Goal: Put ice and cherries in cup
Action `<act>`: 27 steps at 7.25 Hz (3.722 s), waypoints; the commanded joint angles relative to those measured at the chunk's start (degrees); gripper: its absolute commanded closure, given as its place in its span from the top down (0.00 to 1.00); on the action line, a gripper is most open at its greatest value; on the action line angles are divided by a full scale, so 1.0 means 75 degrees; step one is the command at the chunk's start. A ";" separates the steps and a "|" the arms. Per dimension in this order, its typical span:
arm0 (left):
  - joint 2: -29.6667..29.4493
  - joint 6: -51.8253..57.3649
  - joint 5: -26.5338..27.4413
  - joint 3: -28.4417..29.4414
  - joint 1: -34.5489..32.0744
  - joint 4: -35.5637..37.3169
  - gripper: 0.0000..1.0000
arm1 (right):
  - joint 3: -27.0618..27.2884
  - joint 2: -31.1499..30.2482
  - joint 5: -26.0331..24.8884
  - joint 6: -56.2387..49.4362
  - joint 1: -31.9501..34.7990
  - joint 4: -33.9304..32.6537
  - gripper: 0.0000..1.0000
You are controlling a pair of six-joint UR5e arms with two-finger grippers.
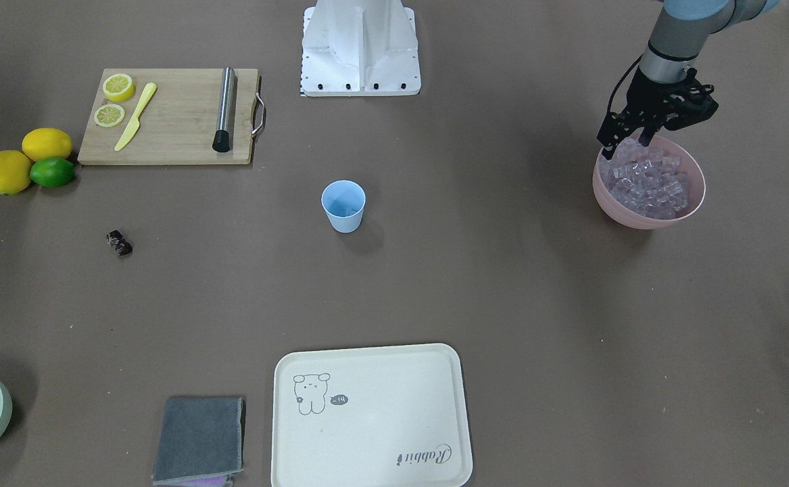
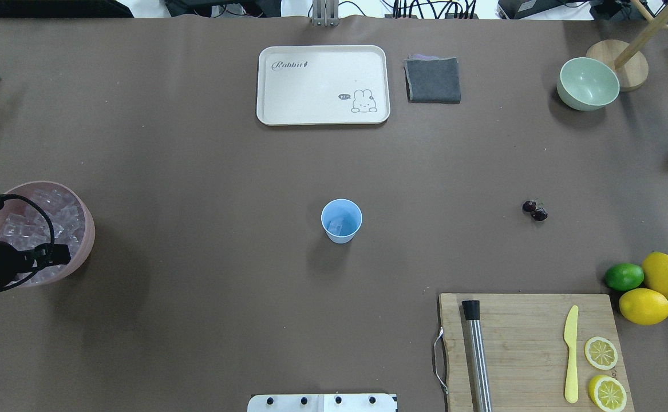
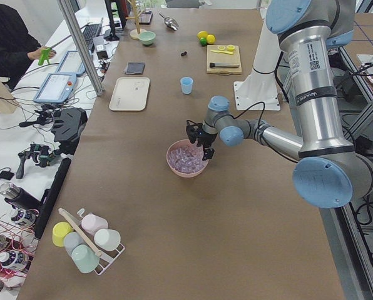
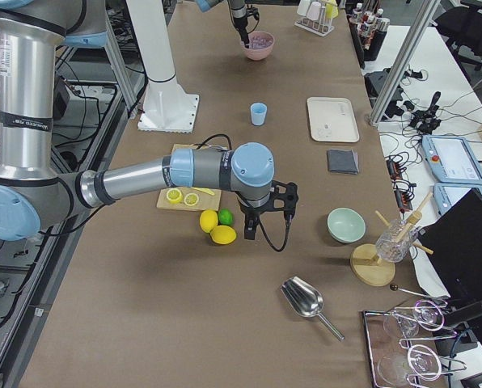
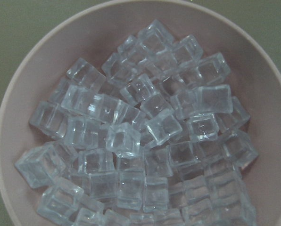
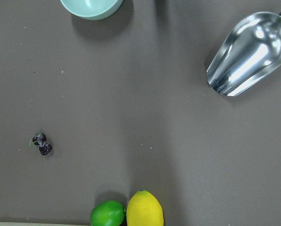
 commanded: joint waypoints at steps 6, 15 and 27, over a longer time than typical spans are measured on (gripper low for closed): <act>-0.0023 0.0063 -0.0021 0.0010 0.0004 -0.0008 0.80 | 0.0107 -0.0048 0.0000 0.0068 0.0000 -0.0005 1.00; -0.0035 0.0308 -0.0056 0.0022 -0.0008 0.0003 0.33 | 0.0165 -0.0118 0.0000 0.0068 0.0000 -0.0005 1.00; -0.0944 0.1727 -0.1811 -0.0060 -0.2032 0.0654 0.11 | 0.0165 -0.0107 0.0000 0.0091 0.0000 -0.0005 1.00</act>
